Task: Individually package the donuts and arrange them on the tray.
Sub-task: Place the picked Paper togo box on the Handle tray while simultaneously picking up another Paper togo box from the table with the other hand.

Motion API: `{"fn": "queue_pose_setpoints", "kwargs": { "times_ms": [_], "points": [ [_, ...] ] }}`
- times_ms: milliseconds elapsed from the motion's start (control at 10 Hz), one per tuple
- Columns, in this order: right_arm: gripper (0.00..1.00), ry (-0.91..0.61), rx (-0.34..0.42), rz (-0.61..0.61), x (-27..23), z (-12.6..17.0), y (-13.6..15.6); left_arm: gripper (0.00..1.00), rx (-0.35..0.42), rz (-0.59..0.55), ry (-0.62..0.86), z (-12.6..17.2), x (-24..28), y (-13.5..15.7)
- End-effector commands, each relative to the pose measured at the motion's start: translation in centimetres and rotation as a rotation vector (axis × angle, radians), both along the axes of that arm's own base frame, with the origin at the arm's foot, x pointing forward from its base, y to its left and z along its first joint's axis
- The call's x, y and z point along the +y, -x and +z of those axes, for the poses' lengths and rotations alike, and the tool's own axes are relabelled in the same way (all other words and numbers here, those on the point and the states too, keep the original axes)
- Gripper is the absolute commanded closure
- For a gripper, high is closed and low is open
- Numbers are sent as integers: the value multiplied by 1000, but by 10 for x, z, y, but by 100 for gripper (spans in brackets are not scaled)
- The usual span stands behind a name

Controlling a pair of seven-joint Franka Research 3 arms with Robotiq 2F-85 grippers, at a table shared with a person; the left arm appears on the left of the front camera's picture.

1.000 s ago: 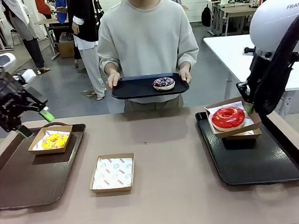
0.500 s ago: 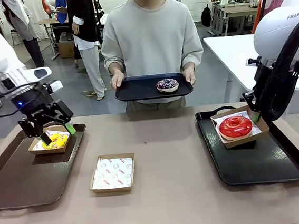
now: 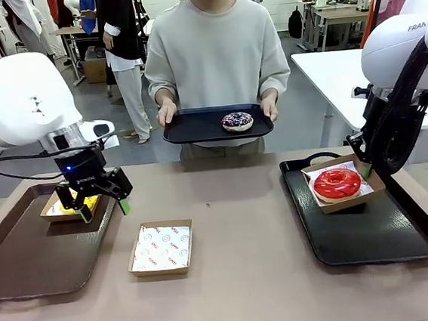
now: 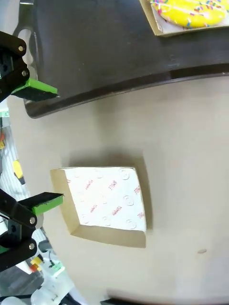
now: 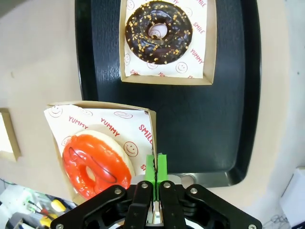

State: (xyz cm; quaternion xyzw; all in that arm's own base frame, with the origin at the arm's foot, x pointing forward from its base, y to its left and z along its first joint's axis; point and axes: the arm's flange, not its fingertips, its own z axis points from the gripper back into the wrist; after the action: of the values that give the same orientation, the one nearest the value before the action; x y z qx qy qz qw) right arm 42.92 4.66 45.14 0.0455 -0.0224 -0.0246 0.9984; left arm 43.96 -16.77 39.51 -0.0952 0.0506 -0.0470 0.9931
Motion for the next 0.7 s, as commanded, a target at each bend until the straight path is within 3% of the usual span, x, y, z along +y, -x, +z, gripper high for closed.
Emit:
{"fn": "queue_pose_setpoints", "kwargs": {
  "times_ms": [0,400,600],
  "points": [
    [99,0,-4,0,0,2,1,0,-41,39,-62,-11,-20,4],
    [99,0,-4,0,0,2,1,0,-96,61,-150,-41,-47,17],
    [99,0,-4,0,0,2,1,0,-62,48,-105,-45,-52,27]
  ]
}}
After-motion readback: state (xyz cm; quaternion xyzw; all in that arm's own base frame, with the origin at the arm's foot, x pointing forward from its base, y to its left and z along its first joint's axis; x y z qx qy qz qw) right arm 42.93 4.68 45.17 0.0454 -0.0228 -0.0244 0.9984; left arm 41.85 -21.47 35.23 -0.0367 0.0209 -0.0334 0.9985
